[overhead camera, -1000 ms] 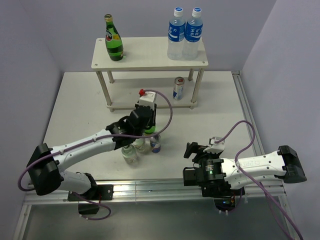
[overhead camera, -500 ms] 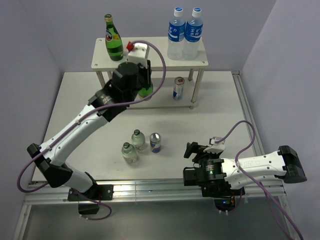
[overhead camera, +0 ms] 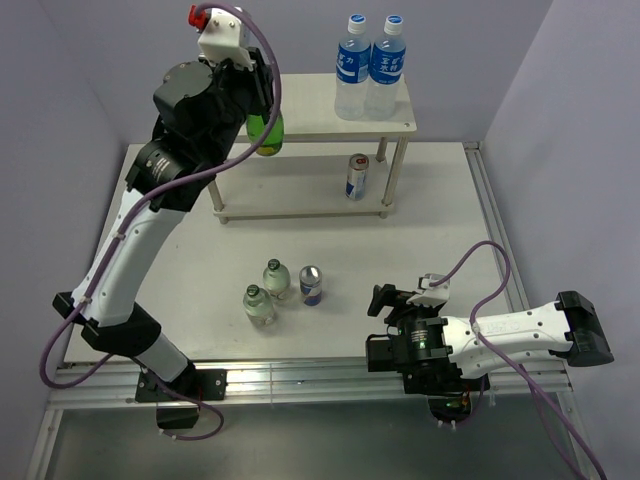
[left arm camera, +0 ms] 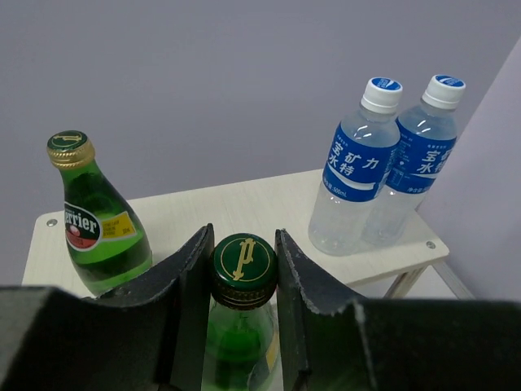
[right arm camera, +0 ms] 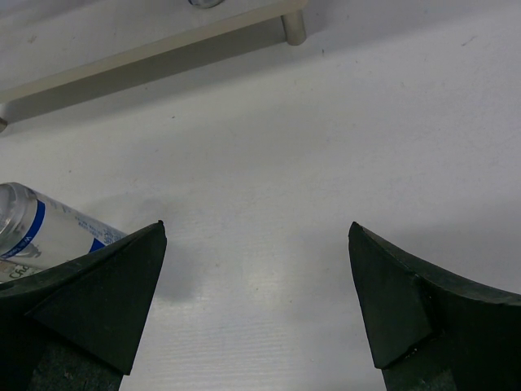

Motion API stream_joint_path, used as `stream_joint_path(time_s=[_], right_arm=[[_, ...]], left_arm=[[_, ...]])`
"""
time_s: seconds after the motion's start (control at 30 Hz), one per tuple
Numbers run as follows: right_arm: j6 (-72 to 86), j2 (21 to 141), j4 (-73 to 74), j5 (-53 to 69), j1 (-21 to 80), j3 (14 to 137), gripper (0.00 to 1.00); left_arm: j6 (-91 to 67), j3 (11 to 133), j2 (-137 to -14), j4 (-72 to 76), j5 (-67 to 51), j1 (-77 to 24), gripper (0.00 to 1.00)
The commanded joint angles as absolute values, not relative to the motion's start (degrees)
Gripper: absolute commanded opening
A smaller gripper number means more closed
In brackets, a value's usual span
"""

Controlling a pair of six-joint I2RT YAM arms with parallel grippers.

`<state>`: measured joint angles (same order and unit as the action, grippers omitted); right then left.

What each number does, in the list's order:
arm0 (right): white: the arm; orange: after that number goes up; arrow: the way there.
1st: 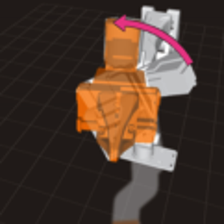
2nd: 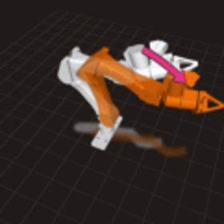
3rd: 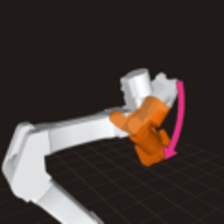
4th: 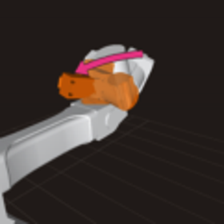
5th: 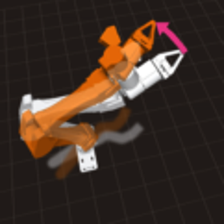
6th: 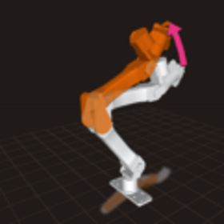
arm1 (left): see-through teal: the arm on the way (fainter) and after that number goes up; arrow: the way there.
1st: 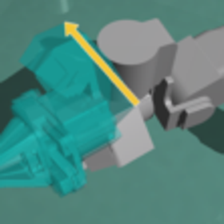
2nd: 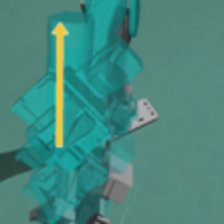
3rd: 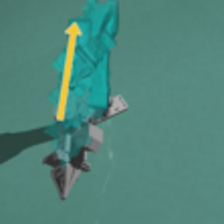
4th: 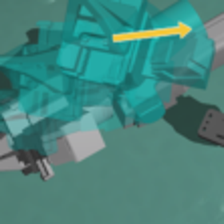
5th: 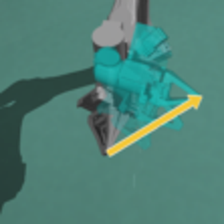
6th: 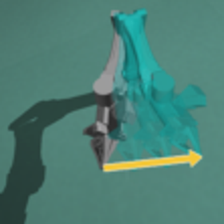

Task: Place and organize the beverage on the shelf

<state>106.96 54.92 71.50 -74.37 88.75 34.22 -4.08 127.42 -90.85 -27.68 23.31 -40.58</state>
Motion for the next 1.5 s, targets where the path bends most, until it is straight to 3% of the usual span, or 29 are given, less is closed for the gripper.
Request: stream_joint_path(time_s=[0.0,0.37,0.83,1.47], right_arm=[[108.19,55.28,70.49,-77.17,89.30,34.89,1.00],[106.61,54.76,69.17,-77.08,89.21,34.63,1.00],[105.47,54.84,68.20,-77.17,89.30,34.45,1.00],[106.79,55.63,69.17,-77.17,89.21,34.72,1.00]], left_arm=[[-1.06,131.57,-92.10,-17.15,22.67,-40.25,0.00],[3.95,137.27,-100.71,-9.32,22.76,-38.50,0.00],[1.50,138.08,-101.25,-4.49,21.53,-34.90,0.00],[1.58,126.22,-102.22,8.78,19.07,-31.03,0.00]])
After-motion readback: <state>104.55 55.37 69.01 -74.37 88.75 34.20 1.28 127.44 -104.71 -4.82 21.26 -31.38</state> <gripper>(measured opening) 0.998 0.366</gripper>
